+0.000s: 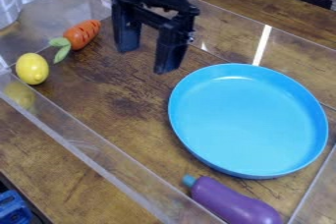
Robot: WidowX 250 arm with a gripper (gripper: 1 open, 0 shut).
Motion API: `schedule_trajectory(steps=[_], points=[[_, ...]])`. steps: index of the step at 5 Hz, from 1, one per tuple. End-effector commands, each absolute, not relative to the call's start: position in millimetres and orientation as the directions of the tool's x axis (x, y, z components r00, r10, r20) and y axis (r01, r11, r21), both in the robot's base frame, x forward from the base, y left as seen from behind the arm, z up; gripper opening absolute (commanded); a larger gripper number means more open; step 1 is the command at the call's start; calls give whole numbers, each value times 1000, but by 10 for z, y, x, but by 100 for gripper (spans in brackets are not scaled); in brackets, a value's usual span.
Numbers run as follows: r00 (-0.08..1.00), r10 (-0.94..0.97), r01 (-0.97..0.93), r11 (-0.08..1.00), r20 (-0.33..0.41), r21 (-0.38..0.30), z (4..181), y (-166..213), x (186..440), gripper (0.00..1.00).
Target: Move the carrot to the right side
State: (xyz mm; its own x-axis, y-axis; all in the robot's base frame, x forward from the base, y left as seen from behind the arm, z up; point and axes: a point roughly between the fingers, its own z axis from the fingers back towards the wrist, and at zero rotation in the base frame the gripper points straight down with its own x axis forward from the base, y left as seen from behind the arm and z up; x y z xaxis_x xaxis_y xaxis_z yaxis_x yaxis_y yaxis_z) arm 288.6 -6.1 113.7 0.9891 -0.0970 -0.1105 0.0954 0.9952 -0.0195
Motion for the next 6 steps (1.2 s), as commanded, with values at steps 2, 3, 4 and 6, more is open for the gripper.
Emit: schedule_trajectory(steps=[2,3,4,6], points=[[998,16,-18,999,-67,-28,1090,52,2899,100],[996,59,-61,998,-62,-34,1048,266,2826,100],[984,170,-172,985,-45,-35,1070,569,2743,100],[916,401,-400,916,-5,-36,1049,1304,2609,100]])
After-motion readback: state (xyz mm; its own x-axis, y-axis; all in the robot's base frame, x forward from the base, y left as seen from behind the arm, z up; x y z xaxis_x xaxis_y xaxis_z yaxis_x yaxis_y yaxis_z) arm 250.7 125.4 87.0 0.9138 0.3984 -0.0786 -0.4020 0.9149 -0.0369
